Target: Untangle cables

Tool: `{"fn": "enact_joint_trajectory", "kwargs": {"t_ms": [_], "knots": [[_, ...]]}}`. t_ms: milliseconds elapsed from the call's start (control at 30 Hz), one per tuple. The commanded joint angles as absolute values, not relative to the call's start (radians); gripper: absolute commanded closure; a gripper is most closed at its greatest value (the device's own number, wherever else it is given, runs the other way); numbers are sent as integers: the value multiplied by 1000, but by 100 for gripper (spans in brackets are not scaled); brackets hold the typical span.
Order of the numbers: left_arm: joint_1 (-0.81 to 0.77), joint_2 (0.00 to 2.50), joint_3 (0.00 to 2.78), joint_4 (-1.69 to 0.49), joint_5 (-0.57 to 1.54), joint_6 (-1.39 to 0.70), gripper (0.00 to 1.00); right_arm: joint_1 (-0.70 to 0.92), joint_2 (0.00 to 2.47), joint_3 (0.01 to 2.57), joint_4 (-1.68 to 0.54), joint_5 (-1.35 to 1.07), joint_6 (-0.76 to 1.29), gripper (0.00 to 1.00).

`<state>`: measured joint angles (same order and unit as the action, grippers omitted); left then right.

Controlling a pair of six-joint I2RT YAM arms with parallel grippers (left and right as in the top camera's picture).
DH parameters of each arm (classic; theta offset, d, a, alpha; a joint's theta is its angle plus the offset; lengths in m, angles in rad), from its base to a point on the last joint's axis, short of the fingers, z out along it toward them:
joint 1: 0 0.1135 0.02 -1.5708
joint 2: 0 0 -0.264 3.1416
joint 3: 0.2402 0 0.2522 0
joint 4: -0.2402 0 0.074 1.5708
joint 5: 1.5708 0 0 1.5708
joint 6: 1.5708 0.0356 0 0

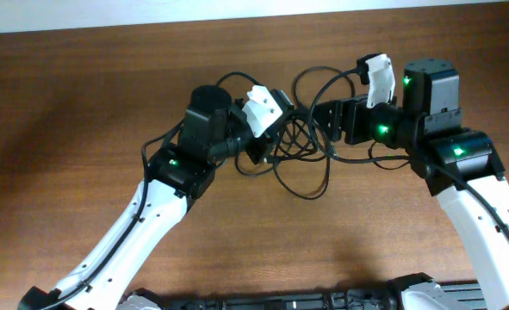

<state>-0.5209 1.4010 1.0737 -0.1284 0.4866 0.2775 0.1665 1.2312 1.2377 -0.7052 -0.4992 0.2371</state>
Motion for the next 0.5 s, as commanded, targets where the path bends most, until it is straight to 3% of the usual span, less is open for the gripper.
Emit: {"fn": "enact_joint_trajectory", "kwargs": {"t_ms": [0, 167, 467], "knots": [[-516, 1404, 1083, -89, 531, 304, 100, 168, 1213, 1235, -733, -474, 234, 26], [-516, 1404, 1083, 1, 573, 255, 100, 169, 1213, 1235, -782, -556, 127, 26], [-516, 1404, 1083, -24, 631, 251, 100, 169, 1213, 1235, -736, -545, 139, 27]]}}
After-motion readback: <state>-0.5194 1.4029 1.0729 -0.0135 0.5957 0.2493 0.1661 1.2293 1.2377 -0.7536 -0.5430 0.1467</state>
